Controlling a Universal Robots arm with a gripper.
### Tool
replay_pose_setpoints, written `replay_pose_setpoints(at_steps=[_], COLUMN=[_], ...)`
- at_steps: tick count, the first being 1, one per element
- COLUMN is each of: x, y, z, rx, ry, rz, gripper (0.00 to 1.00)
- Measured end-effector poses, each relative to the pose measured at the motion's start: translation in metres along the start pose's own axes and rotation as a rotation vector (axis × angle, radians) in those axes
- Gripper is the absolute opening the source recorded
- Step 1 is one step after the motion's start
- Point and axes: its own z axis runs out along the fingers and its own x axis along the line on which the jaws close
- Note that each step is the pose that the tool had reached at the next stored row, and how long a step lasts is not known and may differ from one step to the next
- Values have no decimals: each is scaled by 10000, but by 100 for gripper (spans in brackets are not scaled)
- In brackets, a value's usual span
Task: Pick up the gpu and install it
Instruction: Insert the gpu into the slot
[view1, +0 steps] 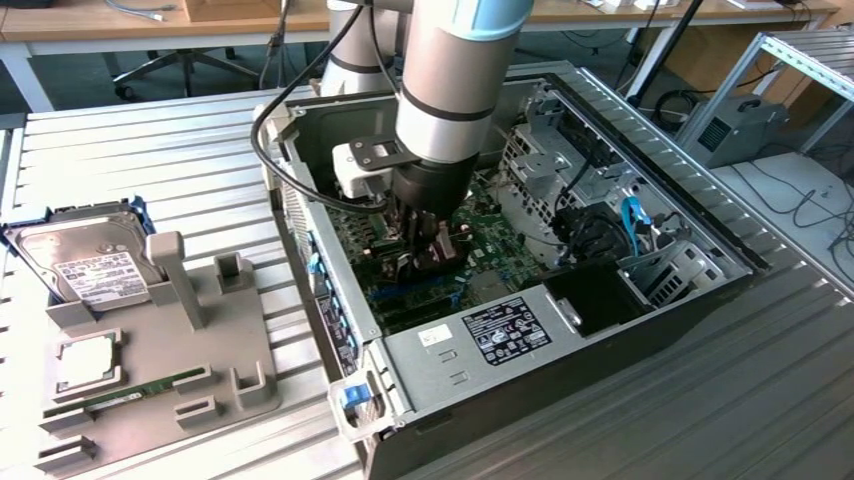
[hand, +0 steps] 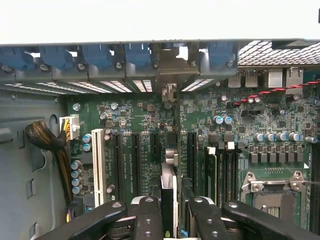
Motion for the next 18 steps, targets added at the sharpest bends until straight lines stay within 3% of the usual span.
replay_pose_setpoints(at_steps=[18], x=[-33], y=[1], z=[22], rx=[-1], ry=[18], rz=[-99], gripper=[26])
